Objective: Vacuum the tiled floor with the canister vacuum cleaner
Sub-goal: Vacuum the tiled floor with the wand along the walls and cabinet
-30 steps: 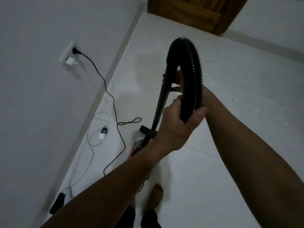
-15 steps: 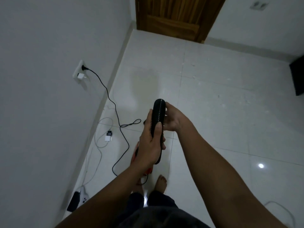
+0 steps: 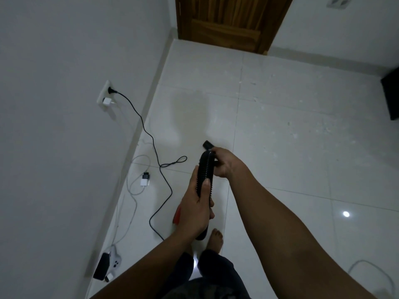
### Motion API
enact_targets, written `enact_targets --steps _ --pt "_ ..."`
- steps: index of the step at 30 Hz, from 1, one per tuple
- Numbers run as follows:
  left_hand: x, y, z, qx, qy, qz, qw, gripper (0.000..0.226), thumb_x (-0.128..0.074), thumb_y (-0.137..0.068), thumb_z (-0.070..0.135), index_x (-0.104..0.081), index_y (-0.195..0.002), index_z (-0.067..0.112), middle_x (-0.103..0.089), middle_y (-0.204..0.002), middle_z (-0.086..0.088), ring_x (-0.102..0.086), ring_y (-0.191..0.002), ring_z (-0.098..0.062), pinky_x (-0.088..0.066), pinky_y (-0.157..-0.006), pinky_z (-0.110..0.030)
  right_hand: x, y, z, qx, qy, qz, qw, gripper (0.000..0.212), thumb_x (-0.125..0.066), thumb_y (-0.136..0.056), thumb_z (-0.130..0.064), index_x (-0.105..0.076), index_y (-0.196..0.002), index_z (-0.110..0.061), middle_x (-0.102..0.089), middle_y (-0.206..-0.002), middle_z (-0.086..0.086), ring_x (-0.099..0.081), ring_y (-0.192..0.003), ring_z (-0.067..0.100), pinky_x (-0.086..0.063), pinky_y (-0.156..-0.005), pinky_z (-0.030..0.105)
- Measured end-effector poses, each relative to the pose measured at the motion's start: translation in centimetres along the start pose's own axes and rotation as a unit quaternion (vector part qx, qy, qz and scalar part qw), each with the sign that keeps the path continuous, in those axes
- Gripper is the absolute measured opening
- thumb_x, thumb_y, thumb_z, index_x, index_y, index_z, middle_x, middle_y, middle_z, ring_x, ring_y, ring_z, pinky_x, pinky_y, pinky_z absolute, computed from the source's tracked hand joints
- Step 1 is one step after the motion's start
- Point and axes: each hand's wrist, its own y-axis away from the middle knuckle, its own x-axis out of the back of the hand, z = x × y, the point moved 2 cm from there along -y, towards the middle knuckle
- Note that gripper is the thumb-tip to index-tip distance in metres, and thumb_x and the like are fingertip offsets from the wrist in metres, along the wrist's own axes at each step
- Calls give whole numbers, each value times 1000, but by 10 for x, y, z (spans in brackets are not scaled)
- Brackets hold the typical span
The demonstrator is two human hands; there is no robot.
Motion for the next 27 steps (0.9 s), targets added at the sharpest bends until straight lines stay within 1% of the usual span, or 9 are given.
enact_targets --steps 2,4,11,14,16,18,21,24,27 --pt "-1 -3 -7 10 -11 -2 1000 54 -35 -102 50 -22 -154 43 -63 -83 -1 -62 -69 -3 -55 -59 -19 3 0 3 -1 -3 0 1000 20 -53 -101 -19 -51 -107 0 -58 -100 22 -61 -82 31 -56 -79 47" --pt "-3 -3 -11 10 -32 -7 999 60 -33 -97 56 -21 -154 42 -61 -84 5 -62 -74 -5 -56 -60 -18 7 -2 5 -2 12 -1 1000 22 -57 -99 -21 -50 -102 0 -61 -96 24 -64 -80 33 -56 -87 48" --pt "-7 8 -40 29 -31 -20 999 54 -35 -102 53 -20 -153 46 -68 -94 -2 -68 -80 -10 -58 -69 -27 9 -18 24 -25 95 35 994 16 -51 -99 -15 -45 -107 -4 -55 -80 17 -57 -56 23 -53 -47 30" --pt "-9 17 -51 48 -20 -30 998 49 -34 -104 49 -22 -152 48 -67 -93 1 -66 -77 -7 -57 -68 -28 9 -26 34 -30 161 48 985 19 -51 -98 -16 -45 -112 -4 -55 -85 17 -56 -54 22 -53 -46 30" --pt "-10 19 -55 59 -18 -27 998 49 -33 -103 51 -23 -151 47 -68 -104 6 -69 -88 -11 -60 -76 -36 7 -29 36 -32 203 51 977 21 -52 -98 -17 -46 -113 -4 -55 -88 18 -57 -56 23 -53 -47 31" --pt "-8 19 -56 65 -21 -21 997 51 -33 -104 48 -21 -154 42 -63 -113 18 -65 -99 2 -56 -86 -26 4 -36 38 -34 241 49 969 25 -52 -98 -19 -46 -117 -3 -58 -86 18 -58 -58 24 -54 -53 34" --pt "-4 17 -58 81 -33 -19 996 53 -33 -107 37 -14 -156 36 -52 -99 28 -54 -77 28 -45 -67 -1 5 -48 49 -53 308 59 948 35 -51 -98 -24 -49 -123 1 -64 -86 18 -63 -68 29 -56 -67 38" --pt "-3 14 -69 104 -66 -31 992 54 -32 -107 36 -15 -158 29 -44 -83 26 -50 -62 29 -42 -57 2 12 -57 59 -70 336 78 936 40 -53 -98 -28 -51 -128 0 -65 -98 16 -65 -81 29 -56 -68 39" --pt "-1 13 -94 117 -68 -26 990 52 -32 -107 39 -22 -157 33 -65 -108 11 -60 -85 16 -52 -78 -9 20 -67 71 -87 313 94 941 35 -52 -100 -25 -51 -125 0 -61 -96 16 -61 -71 27 -49 -52 33"
